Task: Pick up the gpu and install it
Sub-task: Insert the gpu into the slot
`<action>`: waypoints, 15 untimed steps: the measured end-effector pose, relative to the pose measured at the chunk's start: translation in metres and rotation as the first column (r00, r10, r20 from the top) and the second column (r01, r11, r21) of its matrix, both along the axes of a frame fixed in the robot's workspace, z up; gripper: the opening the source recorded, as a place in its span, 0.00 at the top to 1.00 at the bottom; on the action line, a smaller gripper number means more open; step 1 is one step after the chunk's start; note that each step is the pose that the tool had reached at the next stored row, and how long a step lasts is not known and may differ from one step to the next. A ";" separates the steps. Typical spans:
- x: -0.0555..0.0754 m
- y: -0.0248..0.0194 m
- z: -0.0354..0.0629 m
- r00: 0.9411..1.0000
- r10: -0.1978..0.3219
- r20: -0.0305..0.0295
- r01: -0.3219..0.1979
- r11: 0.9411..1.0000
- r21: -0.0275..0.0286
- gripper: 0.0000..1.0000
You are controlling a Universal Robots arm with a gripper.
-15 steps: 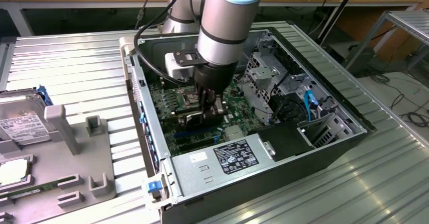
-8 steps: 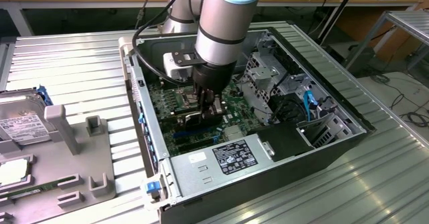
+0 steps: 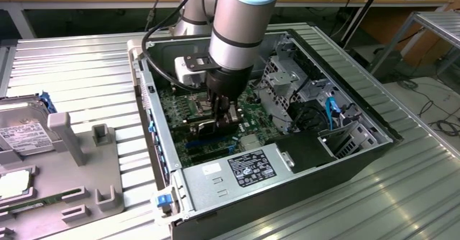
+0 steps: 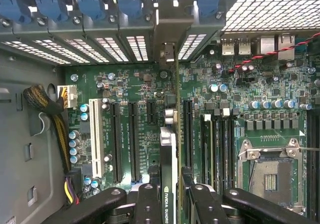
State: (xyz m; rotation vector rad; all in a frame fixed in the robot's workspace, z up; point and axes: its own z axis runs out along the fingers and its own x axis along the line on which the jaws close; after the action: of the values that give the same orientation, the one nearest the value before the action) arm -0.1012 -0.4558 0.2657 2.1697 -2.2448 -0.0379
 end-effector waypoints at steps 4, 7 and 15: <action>0.000 0.0000 -0.0012 1.000 0.006 0.001 -0.006 1.000 0.000 0.73; 0.000 0.0000 -0.0017 1.000 0.007 0.001 -0.007 1.000 0.000 0.73; 0.000 0.0000 -0.0021 1.000 0.007 0.001 -0.007 1.000 0.000 0.73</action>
State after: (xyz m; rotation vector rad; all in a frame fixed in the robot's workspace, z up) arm -0.1012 -0.4558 0.2636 2.1784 -2.2374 -0.0363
